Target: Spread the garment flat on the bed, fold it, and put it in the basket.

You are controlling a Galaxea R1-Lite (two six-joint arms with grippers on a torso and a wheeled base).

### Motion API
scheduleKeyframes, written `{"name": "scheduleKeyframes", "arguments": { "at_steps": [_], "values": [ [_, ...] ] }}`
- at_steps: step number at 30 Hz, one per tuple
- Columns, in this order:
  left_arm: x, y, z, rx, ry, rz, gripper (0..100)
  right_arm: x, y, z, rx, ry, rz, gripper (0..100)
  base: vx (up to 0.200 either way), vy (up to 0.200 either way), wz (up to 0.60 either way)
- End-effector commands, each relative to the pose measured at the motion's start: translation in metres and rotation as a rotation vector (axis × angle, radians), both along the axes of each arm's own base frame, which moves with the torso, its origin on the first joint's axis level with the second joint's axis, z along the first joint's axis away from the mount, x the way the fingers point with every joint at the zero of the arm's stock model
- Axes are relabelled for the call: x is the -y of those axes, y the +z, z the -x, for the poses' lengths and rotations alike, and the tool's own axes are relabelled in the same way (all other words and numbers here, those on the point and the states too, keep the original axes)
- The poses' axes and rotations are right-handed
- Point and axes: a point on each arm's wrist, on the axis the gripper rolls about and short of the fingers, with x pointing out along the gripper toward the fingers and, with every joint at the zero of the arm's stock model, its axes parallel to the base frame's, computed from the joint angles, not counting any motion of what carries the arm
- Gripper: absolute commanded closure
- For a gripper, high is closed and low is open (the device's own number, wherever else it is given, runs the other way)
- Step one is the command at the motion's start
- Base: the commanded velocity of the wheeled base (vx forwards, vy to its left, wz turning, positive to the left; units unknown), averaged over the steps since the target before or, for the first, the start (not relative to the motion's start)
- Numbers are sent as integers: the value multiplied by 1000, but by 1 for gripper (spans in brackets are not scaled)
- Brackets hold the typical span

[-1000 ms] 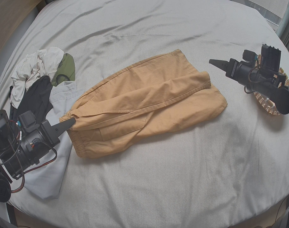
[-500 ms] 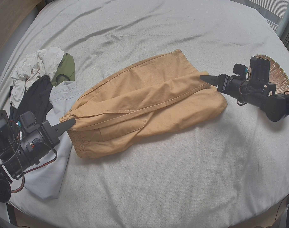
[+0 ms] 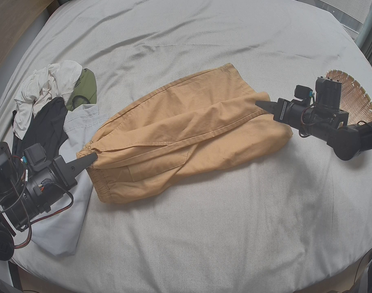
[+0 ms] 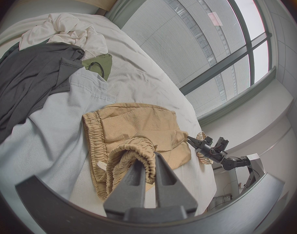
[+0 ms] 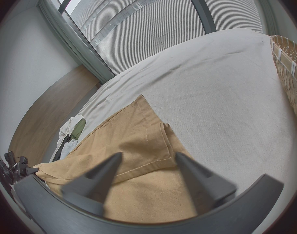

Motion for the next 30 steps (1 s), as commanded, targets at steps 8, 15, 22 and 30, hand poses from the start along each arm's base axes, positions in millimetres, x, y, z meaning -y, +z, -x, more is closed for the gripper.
{"name": "scheduleKeyframes", "arguments": {
  "at_steps": [8, 15, 22, 30],
  "values": [
    [0, 0, 0, 0, -1, 0, 100, 1, 16, 7, 43, 3, -15, 100, 0, 0, 0],
    [-1, 4, -2, 14, 10, 5, 100, -6, 54, 9, 149, 24, -59, 100, 0, 0, 0],
    [-7, 2, -5, 5, 52, 3, 100, -17, 79, 9, 214, 47, -108, 100, 0, 0, 0],
    [-10, 4, -5, -2, 70, 37, 100, -22, 88, 5, 223, 53, -111, 100, 0, 0, 0]
  ]
}}
